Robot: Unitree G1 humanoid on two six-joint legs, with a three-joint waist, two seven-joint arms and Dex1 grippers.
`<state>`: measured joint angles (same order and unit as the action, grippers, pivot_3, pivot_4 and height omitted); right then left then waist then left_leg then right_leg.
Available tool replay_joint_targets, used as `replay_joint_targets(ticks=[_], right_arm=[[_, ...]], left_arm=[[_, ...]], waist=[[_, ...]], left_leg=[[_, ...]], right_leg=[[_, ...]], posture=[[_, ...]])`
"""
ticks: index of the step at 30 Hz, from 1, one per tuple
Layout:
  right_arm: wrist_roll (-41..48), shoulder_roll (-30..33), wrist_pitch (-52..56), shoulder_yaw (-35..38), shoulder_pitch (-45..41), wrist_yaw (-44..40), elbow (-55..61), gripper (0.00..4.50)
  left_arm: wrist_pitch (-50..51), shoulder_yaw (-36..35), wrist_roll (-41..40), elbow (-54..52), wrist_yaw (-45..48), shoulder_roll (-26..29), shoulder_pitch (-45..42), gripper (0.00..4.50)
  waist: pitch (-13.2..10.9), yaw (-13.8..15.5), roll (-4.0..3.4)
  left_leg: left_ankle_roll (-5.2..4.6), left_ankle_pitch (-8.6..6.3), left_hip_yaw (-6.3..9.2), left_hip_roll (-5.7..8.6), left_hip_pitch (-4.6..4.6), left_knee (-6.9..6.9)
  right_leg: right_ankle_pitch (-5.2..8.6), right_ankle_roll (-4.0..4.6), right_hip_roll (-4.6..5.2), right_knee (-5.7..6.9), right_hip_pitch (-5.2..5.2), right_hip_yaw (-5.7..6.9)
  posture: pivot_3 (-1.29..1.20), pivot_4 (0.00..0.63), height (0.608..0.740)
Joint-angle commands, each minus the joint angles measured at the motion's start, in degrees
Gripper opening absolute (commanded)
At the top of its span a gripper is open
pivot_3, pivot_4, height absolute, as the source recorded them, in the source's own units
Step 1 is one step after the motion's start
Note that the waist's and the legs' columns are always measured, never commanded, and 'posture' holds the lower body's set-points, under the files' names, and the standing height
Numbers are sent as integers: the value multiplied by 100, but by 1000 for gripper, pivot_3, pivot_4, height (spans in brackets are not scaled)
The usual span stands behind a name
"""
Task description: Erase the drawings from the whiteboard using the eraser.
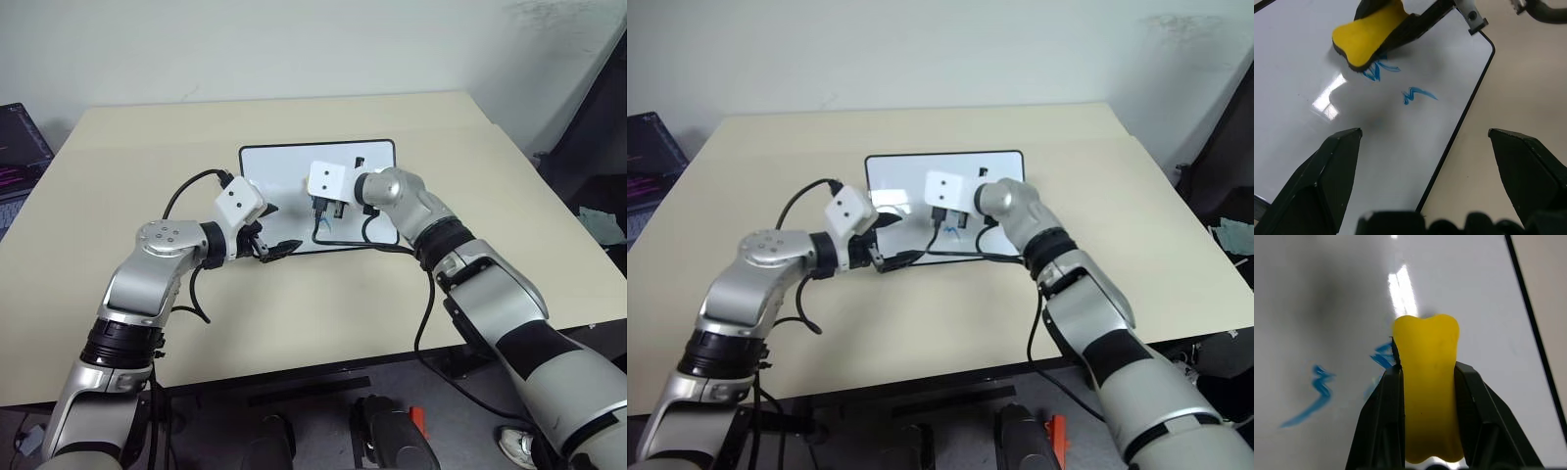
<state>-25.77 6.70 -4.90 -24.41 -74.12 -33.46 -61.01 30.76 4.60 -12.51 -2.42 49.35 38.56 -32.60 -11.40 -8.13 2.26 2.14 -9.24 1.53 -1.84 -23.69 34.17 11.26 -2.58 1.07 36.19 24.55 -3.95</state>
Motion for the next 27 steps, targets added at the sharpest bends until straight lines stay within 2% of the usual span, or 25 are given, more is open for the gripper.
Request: replay_joint_targets(ticks=[1,8,12,19,27], right_arm=[[-58,-61,56,-160,240,-290,107,997],[-111,163,110,-173,307,-299,167,996],[-102,312,164,-65,103,13,-66,996],[-145,758,70,-76,-101,62,-431,996],[-161,1101,11,-113,-200,158,-694,996]], left_arm=[[-47,-112,-5,-227,-36,42,-36,4500],[-52,-103,-1,-196,-33,43,-55,4500],[-57,-97,4,-175,-32,37,-78,4500],[-77,-99,12,-136,-6,59,-108,4500],[-102,-90,22,-95,5,54,-139,4500]], waist=[[0,7,0],[0,39,0],[0,53,0],[0,208,0],[0,260,1]], left_leg=[[0,0,0,0,0,0],[0,0,1,2,-2,0],[0,0,1,3,-3,0],[0,1,0,6,-7,1],[6,-3,-1,16,-13,8]], right_leg=[[0,0,0,0,0,0],[0,0,1,-2,0,0],[0,0,2,-2,-1,0],[0,0,8,-10,-6,2],[0,1,24,-23,-17,3]], posture=[[0,150,740],[0,150,740],[0,150,740],[0,150,740],[0,150,740]])
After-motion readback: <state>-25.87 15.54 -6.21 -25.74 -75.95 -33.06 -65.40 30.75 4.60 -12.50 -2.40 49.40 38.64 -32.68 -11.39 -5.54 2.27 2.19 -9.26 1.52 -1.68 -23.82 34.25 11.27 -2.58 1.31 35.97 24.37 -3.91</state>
